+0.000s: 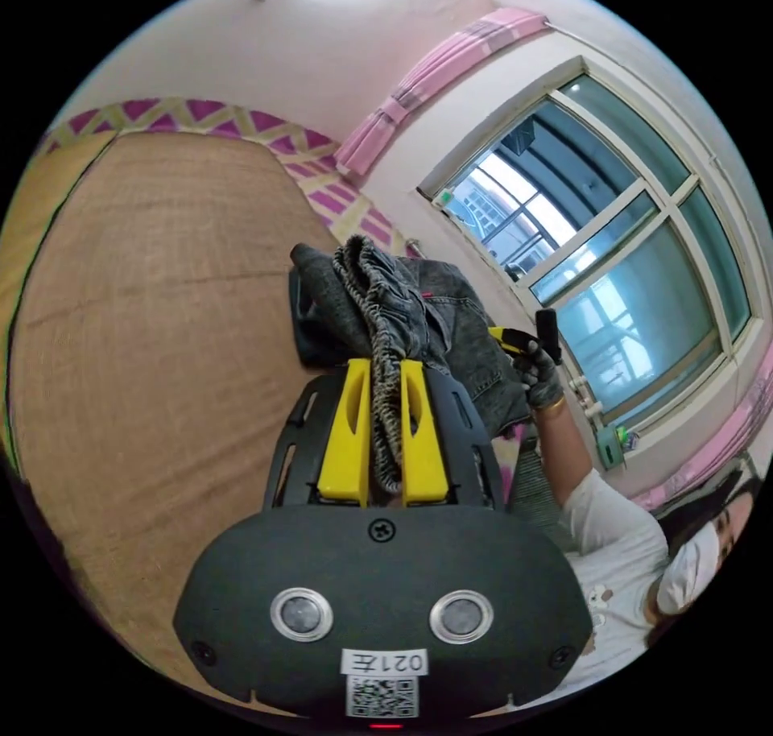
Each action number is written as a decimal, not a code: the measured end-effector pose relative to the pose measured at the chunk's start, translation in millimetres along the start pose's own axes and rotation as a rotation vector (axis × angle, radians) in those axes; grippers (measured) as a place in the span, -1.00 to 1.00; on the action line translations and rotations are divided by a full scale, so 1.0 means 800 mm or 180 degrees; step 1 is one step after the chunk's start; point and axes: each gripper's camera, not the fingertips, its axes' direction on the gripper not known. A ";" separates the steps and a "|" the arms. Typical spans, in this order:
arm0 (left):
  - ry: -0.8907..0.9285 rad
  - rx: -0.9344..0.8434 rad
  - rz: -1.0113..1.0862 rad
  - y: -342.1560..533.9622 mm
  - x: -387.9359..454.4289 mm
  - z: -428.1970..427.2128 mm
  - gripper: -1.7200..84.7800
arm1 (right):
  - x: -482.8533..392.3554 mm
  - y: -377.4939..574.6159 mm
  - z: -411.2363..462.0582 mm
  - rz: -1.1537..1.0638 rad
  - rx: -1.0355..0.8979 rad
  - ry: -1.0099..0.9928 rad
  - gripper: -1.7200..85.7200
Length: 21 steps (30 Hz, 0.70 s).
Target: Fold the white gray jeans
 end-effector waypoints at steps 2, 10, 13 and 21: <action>-0.0173 0.0031 0.0079 -0.043 0.011 0.030 -0.82 | 0.017 -0.036 -0.003 0.0136 0.0191 0.0285 -0.81; -0.2008 -0.0082 0.0391 -0.006 0.048 0.085 -0.82 | -0.010 -0.026 0.125 -0.0382 -0.0269 0.2463 -0.75; -0.2105 -0.0068 0.0497 0.065 0.063 0.065 -0.81 | -0.063 0.027 0.195 -0.0873 -0.0366 0.2474 -0.74; -0.2124 -0.0017 0.0307 0.258 0.082 -0.051 -0.78 | -0.250 0.185 0.405 -0.2124 -0.0806 0.2017 -0.72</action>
